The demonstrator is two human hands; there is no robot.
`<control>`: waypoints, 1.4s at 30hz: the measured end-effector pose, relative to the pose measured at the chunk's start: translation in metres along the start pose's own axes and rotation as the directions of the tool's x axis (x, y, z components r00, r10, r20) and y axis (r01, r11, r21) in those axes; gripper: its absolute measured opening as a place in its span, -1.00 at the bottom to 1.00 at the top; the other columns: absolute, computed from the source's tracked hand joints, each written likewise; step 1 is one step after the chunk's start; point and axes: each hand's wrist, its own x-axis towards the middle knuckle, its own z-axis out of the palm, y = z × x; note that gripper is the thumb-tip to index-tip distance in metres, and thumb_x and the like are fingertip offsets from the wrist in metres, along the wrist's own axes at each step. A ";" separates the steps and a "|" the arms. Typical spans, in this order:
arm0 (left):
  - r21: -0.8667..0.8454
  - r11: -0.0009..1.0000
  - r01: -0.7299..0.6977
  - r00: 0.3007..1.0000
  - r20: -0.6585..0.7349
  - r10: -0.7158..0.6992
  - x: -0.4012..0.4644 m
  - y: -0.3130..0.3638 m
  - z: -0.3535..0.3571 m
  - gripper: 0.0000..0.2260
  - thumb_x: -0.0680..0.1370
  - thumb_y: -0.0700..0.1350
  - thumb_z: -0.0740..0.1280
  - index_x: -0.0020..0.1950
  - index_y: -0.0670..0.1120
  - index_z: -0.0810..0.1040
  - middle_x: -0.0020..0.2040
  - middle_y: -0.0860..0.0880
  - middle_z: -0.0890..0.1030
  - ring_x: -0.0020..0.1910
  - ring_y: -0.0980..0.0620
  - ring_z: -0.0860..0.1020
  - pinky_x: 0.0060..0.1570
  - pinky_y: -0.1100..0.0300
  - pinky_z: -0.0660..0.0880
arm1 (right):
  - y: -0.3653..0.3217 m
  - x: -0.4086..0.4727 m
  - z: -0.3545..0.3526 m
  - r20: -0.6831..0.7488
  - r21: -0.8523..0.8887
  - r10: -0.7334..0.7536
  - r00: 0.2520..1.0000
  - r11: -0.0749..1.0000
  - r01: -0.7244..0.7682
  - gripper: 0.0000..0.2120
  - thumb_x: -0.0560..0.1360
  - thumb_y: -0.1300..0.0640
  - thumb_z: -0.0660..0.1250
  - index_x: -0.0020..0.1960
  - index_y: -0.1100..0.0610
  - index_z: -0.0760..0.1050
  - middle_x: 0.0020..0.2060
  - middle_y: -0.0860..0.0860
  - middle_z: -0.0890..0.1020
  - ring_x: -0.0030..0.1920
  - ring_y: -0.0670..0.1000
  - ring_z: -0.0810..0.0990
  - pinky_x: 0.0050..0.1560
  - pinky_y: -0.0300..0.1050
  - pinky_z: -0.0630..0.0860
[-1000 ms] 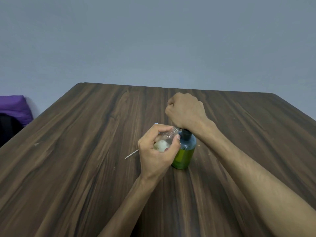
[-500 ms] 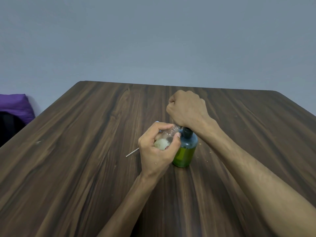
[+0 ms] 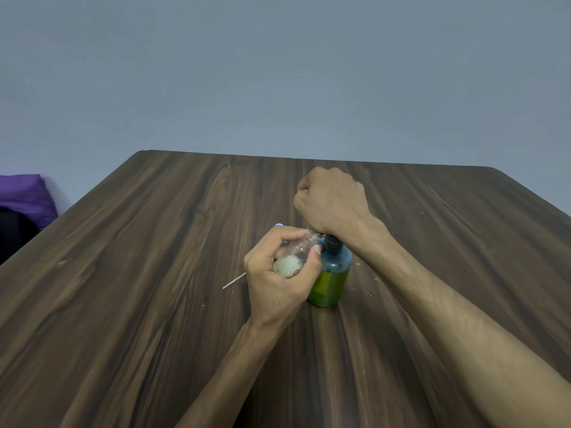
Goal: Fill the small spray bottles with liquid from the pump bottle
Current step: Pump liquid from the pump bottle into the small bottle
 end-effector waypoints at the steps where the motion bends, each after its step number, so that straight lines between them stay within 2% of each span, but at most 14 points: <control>1: -0.002 1.000 0.004 1.000 -0.001 -0.004 -0.001 0.000 0.000 -0.85 0.48 -0.27 0.55 0.00 -0.19 0.66 -0.11 -0.01 0.70 -0.18 -0.06 0.71 -0.16 0.13 0.58 | 0.000 -0.001 0.001 0.011 -0.007 0.004 1.000 1.000 -0.004 -0.83 0.37 0.21 0.19 -0.39 0.13 0.40 -0.44 0.02 0.51 -0.38 0.10 0.39 -0.38 -0.11 0.24; 3: 0.001 1.000 -0.006 1.000 -0.008 0.006 -0.001 0.000 -0.001 -0.85 0.48 -0.27 0.55 0.00 -0.19 0.66 -0.12 0.00 0.70 -0.18 -0.04 0.71 -0.16 0.11 0.59 | 0.000 -0.002 -0.001 -0.014 0.001 0.001 1.000 1.000 -0.001 -0.84 0.37 0.21 0.20 -0.39 0.13 0.37 -0.45 0.02 0.48 -0.39 0.10 0.36 -0.39 -0.10 0.22; 5: -0.001 1.000 -0.023 1.000 -0.005 0.023 -0.001 0.001 -0.001 -0.85 0.47 -0.28 0.54 0.00 -0.19 0.66 -0.11 0.00 0.70 -0.16 -0.06 0.71 -0.16 0.06 0.62 | 0.000 -0.001 -0.004 -0.063 0.022 -0.001 0.998 1.000 0.003 -0.81 0.35 0.24 0.19 -0.41 0.13 0.27 -0.49 0.00 0.38 -0.42 0.08 0.28 -0.39 -0.09 0.18; 9: -0.001 1.000 -0.016 1.000 0.001 0.016 -0.001 0.001 -0.001 -0.86 0.47 -0.28 0.54 0.00 -0.20 0.66 -0.11 -0.03 0.70 -0.17 -0.07 0.71 -0.19 -0.03 0.63 | 0.001 -0.001 0.000 -0.015 -0.006 -0.001 1.000 1.000 0.001 -0.82 0.38 0.21 0.20 -0.40 0.14 0.34 -0.45 0.02 0.47 -0.39 0.11 0.36 -0.38 -0.10 0.20; 11: -0.010 1.000 -0.023 1.000 0.001 0.023 -0.002 0.000 -0.001 -0.86 0.48 -0.28 0.53 0.00 -0.20 0.66 -0.11 -0.05 0.70 -0.15 -0.09 0.72 -0.17 -0.07 0.64 | 0.002 -0.003 -0.002 -0.050 0.006 0.002 0.999 1.000 -0.002 -0.80 0.38 0.22 0.20 -0.41 0.14 0.29 -0.48 0.00 0.41 -0.43 0.07 0.30 -0.39 -0.09 0.18; 13: -0.011 1.000 -0.027 1.000 -0.003 0.027 -0.001 0.001 0.000 -0.86 0.48 -0.28 0.54 0.00 -0.19 0.66 -0.10 -0.04 0.70 -0.14 -0.09 0.72 -0.16 -0.03 0.63 | 0.002 -0.002 -0.003 -0.099 0.012 0.003 0.995 1.000 -0.002 -0.78 0.37 0.23 0.19 -0.42 0.12 0.26 -0.50 -0.01 0.37 -0.45 0.06 0.28 -0.39 -0.09 0.17; 16: -0.011 1.000 -0.007 1.000 0.001 0.007 -0.001 0.002 -0.001 -0.87 0.48 -0.26 0.53 0.00 -0.18 0.66 -0.11 0.00 0.70 -0.16 -0.06 0.71 -0.16 0.05 0.60 | 0.001 -0.003 0.000 -0.065 -0.024 0.006 0.998 1.000 -0.007 -0.81 0.39 0.21 0.21 -0.40 0.12 0.36 -0.46 0.01 0.47 -0.41 0.09 0.37 -0.39 -0.09 0.22; 20: -0.023 1.000 -0.014 1.000 0.004 0.014 -0.001 0.002 -0.001 -0.87 0.49 -0.23 0.53 0.01 -0.18 0.66 -0.10 0.00 0.70 -0.14 -0.08 0.73 -0.17 -0.04 0.65 | 0.000 -0.001 -0.005 -0.112 -0.001 -0.001 0.994 1.000 0.001 -0.80 0.35 0.24 0.19 -0.40 0.11 0.24 -0.49 0.01 0.32 -0.43 0.07 0.22 -0.39 -0.10 0.18; 24: 0.003 1.000 0.004 1.000 -0.011 -0.004 0.000 0.001 0.000 -0.86 0.47 -0.25 0.54 -0.01 -0.18 0.66 -0.12 0.02 0.70 -0.19 -0.02 0.70 -0.18 0.14 0.57 | 0.001 -0.002 0.000 -0.012 -0.025 -0.001 1.000 1.000 0.001 -0.83 0.37 0.21 0.19 -0.40 0.12 0.32 -0.45 0.02 0.46 -0.40 0.10 0.34 -0.37 -0.07 0.24; 29: 0.006 1.000 -0.027 1.000 -0.009 0.027 -0.001 0.002 -0.001 -0.86 0.47 -0.29 0.55 -0.01 -0.20 0.66 -0.10 0.03 0.71 -0.14 -0.04 0.73 -0.14 0.07 0.64 | 0.001 0.000 -0.006 -0.059 0.016 -0.014 0.998 1.000 0.015 -0.77 0.36 0.24 0.18 -0.41 0.11 0.19 -0.51 -0.01 0.31 -0.44 0.06 0.21 -0.39 -0.08 0.15; 32: 0.008 1.000 -0.010 1.000 -0.011 0.010 0.000 0.003 0.000 -0.85 0.47 -0.28 0.55 -0.01 -0.20 0.66 -0.11 0.03 0.71 -0.16 -0.02 0.72 -0.16 0.09 0.63 | 0.001 -0.002 -0.001 -0.002 -0.007 -0.003 1.000 1.000 0.003 -0.79 0.36 0.23 0.18 -0.42 0.13 0.23 -0.49 0.01 0.38 -0.41 0.09 0.27 -0.38 -0.08 0.19; 36: 0.003 1.000 -0.028 1.000 -0.010 0.028 0.000 0.002 -0.001 -0.85 0.47 -0.30 0.55 -0.01 -0.20 0.67 -0.09 0.02 0.71 -0.14 -0.04 0.73 -0.14 0.12 0.62 | 0.002 0.000 -0.005 -0.088 0.023 -0.012 0.996 1.000 0.014 -0.76 0.37 0.24 0.18 -0.43 0.11 0.21 -0.51 -0.02 0.33 -0.44 0.05 0.24 -0.38 -0.09 0.19; 40: 0.003 1.000 -0.009 1.000 -0.013 0.009 0.000 0.003 0.000 -0.86 0.47 -0.28 0.54 -0.02 -0.20 0.66 -0.11 0.03 0.70 -0.16 -0.01 0.71 -0.14 0.16 0.58 | 0.001 -0.002 0.000 -0.040 -0.017 -0.007 0.999 1.000 0.006 -0.79 0.37 0.23 0.19 -0.41 0.14 0.26 -0.48 0.00 0.40 -0.43 0.06 0.28 -0.39 -0.09 0.17; 42: 0.009 1.000 -0.021 1.000 -0.011 0.021 0.000 0.002 0.000 -0.86 0.46 -0.28 0.55 -0.01 -0.20 0.66 -0.11 0.02 0.70 -0.15 -0.01 0.71 -0.15 0.13 0.60 | 0.000 -0.002 -0.003 -0.052 -0.016 -0.019 0.998 1.000 0.019 -0.81 0.35 0.24 0.18 -0.40 0.13 0.23 -0.49 0.01 0.37 -0.42 0.08 0.25 -0.39 -0.08 0.17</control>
